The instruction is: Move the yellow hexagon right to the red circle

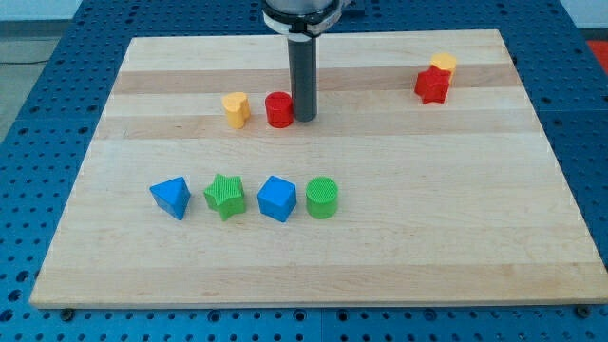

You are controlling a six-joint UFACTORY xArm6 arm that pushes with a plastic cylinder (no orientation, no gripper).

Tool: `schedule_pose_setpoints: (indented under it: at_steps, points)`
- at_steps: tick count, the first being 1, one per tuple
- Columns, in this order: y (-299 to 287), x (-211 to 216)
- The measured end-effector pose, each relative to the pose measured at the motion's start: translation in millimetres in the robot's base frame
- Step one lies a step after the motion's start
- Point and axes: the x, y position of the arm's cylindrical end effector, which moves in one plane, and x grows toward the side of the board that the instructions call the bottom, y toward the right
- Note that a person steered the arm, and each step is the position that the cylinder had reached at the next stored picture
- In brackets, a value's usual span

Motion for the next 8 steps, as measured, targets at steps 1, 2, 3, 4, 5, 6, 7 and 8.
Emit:
schedule_pose_setpoints:
  at_steps: [1,2,3,4,5,6,7,8]
  points:
    - [56,8]
    - [133,26]
    - [219,25]
    - [279,-14]
    - [292,-64]
    - [255,-91]
    - [221,-96]
    - [192,-96]
